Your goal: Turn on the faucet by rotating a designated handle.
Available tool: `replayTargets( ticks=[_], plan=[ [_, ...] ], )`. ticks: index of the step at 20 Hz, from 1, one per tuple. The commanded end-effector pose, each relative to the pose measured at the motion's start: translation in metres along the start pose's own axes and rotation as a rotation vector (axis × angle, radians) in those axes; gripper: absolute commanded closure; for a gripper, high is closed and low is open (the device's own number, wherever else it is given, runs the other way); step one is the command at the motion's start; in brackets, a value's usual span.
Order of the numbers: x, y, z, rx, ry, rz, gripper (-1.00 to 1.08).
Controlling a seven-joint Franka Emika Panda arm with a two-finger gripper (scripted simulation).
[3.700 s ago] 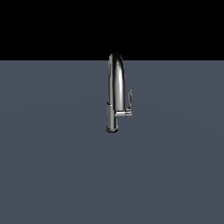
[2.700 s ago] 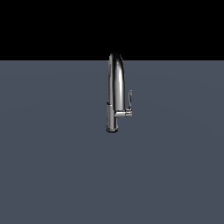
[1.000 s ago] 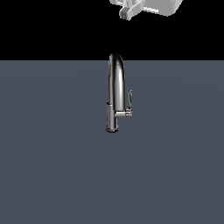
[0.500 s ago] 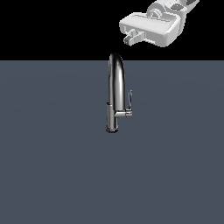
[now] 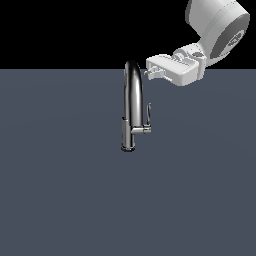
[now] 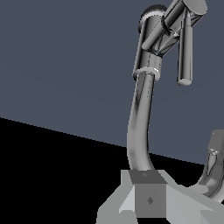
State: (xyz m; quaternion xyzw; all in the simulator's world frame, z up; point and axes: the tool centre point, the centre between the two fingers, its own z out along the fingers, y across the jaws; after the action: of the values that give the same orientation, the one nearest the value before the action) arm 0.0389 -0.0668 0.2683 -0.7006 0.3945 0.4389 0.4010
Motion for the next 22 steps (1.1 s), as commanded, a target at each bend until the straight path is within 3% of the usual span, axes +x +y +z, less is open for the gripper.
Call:
replayTargets(
  ticks=[1,7,12,17,22],
  plan=[
    [0.021,0.0,0.002,0.051,-0.055,0.049,1.08],
    [0.066,0.003,0.011,0.158,-0.168,0.154,1.08],
    [0.091,0.006,0.02,0.22,-0.234,0.215,1.08],
    [0.103,0.008,0.026,0.25,-0.265,0.245,1.08],
    [0.104,0.008,0.026,0.253,-0.268,0.248,1.08]
  ],
)
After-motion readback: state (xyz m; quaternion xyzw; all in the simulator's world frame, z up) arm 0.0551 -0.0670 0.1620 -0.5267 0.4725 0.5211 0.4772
